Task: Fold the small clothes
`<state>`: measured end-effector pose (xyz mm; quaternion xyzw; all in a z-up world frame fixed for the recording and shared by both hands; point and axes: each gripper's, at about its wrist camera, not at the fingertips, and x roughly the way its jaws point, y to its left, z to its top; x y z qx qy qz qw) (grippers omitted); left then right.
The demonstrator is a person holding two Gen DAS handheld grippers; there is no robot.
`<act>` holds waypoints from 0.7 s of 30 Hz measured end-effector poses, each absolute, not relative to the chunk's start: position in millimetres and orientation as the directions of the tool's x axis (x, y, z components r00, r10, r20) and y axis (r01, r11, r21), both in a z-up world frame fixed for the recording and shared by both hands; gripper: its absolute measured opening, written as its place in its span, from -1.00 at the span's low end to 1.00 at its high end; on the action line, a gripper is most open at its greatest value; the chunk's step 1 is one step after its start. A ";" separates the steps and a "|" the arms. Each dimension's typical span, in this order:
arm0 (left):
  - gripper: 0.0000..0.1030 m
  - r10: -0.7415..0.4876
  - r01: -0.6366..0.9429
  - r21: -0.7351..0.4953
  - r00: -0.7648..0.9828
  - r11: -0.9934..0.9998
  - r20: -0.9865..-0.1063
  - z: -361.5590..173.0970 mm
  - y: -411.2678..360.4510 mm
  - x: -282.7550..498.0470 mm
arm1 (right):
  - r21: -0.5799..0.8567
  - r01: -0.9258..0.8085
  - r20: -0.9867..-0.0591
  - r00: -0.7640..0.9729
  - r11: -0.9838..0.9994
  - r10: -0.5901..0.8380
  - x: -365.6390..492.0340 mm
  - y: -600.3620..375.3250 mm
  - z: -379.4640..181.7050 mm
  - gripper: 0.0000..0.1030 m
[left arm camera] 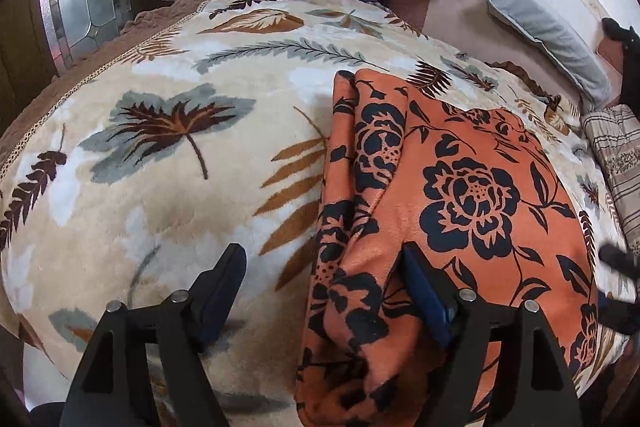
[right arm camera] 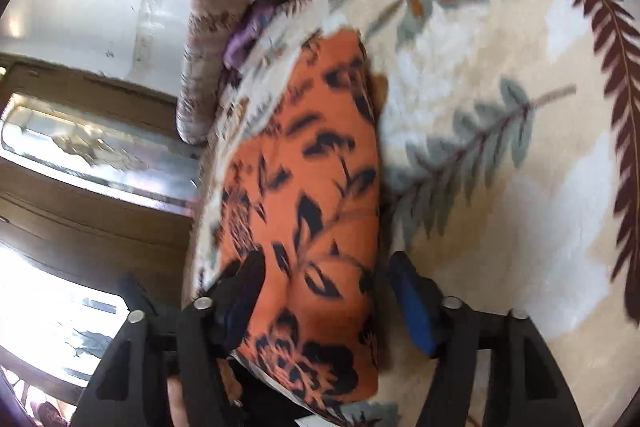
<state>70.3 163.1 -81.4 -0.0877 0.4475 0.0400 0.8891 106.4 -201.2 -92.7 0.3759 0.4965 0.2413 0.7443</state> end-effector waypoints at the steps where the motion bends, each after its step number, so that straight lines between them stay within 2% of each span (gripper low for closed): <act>1: 0.56 -0.008 -0.148 -0.120 0.597 0.982 -0.802 -81.5 163.0 70.3 | 0.807 0.024 -0.551 0.387 0.590 0.739 115.6 -202.2 -94.2 0.35; 4: 0.56 -0.011 -0.151 -0.125 0.596 0.981 -0.803 -81.4 163.1 70.3 | 0.837 0.085 -0.537 0.322 0.541 0.780 138.0 -194.3 -111.4 0.33; 5: 0.56 -0.013 -0.150 -0.127 0.596 0.980 -0.803 -81.6 163.5 70.3 | 0.837 0.085 -0.537 0.313 0.541 0.783 140.4 -189.8 -112.4 0.24; 6: 0.56 -0.010 -0.152 -0.125 0.596 0.980 -0.803 -81.7 164.0 70.1 | 0.821 0.035 -0.551 0.314 0.571 0.773 138.5 -181.4 -103.6 -0.30; 8: 0.59 -0.015 -0.151 -0.131 0.597 0.980 -0.802 -82.8 165.2 70.1 | 0.715 -0.064 -0.634 0.361 0.696 0.684 125.4 -170.4 -78.1 -0.36; 10: 0.62 -0.017 -0.148 -0.131 0.597 0.980 -0.802 -83.8 164.6 70.7 | 0.652 -0.056 -0.694 0.357 0.756 0.625 123.7 -166.0 -85.5 -0.38; 11: 0.62 -0.016 -0.146 -0.128 0.596 0.981 -0.803 -83.7 163.7 71.2 | 0.655 -0.042 -0.697 0.353 0.754 0.625 124.3 -167.7 -91.2 -0.38; 14: 0.62 -0.010 -0.146 -0.122 0.599 0.982 -0.801 -83.3 164.4 70.5 | 0.719 -0.046 -0.639 0.350 0.694 0.685 126.9 -172.8 -90.0 -0.30; 15: 0.62 -0.013 -0.148 -0.127 0.599 0.981 -0.801 -83.6 165.3 70.2 | 0.735 -0.038 -0.625 0.349 0.677 0.698 126.9 -176.3 -88.9 -0.21; 18: 0.62 -0.020 -0.148 -0.134 0.598 0.980 -0.801 -83.7 166.1 70.6 | 0.792 0.004 -0.560 0.403 0.610 0.724 133.5 -195.1 -87.3 0.43; 21: 0.62 -0.021 -0.145 -0.134 0.598 0.980 -0.801 -83.8 165.8 71.0 | 0.827 0.052 -0.530 0.404 0.560 0.745 151.5 -198.8 -99.1 0.44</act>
